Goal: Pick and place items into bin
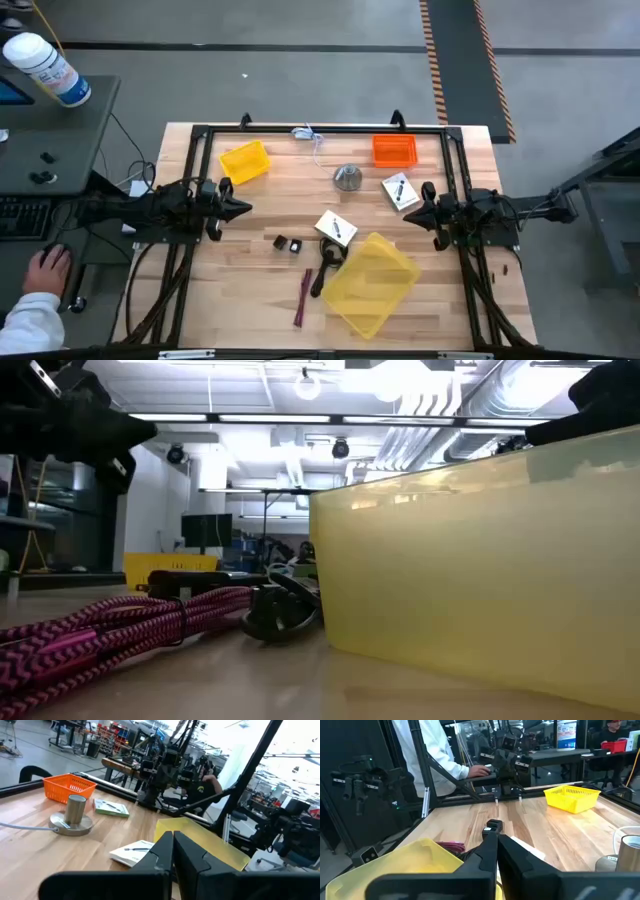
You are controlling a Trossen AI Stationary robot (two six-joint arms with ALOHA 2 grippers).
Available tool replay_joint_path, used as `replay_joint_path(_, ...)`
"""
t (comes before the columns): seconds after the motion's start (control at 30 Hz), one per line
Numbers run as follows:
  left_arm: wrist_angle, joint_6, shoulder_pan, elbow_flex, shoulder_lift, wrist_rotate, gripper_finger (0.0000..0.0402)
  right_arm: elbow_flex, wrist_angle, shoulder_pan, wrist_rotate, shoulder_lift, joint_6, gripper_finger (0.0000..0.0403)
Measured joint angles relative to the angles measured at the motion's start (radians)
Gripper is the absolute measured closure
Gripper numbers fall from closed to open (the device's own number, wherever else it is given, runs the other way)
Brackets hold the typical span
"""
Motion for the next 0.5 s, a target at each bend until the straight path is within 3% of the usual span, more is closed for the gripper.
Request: replay_joint_path(0.5,0.000,0.000,0.000,0.000,0.000,0.000,0.0401,0.000,0.000,0.000,0.000,0.000,0.000,0.0397)
